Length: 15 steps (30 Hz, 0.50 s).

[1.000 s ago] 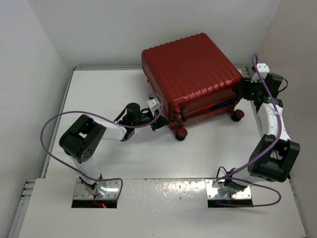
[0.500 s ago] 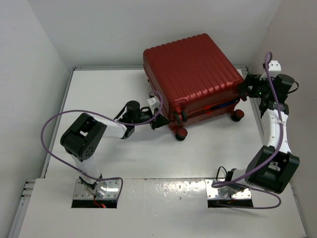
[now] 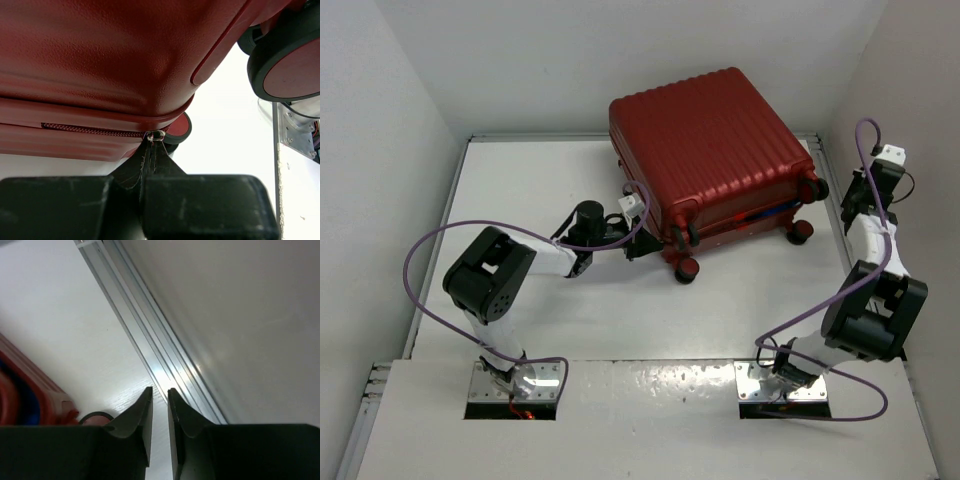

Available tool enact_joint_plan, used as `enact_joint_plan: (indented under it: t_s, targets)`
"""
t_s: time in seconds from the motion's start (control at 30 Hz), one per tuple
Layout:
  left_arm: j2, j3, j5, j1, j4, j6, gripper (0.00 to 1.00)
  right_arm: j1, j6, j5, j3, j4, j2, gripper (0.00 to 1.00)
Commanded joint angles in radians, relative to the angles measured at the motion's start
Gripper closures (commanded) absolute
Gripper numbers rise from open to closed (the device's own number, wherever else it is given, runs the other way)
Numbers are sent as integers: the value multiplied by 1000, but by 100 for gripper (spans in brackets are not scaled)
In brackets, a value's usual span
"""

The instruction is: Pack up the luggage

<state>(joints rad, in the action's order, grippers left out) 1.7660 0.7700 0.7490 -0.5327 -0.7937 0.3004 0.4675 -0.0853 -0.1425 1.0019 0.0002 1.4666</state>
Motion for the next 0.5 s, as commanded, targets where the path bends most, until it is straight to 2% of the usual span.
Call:
enact_joint_plan:
  t_s: [0.0,0.17,0.27,0.37,0.47]
  targets:
    - [10,63,-96,23,-70,-23,100,-3,-19,-19,15,29,55,80]
    - [1,63,-96,23,-50,-32,100,14,-76,107,23,33,213,73]
    - [-20,63,-96,23,-29,-32,100,16,-103,205,47,6,334,73]
    - [-31,63,-105,23,10,-32,100,10,-146,283,44,-26,377,72]
    - [-56,63,-105,33,28,-41,100,-18,-123,310,38,-54,411,72]
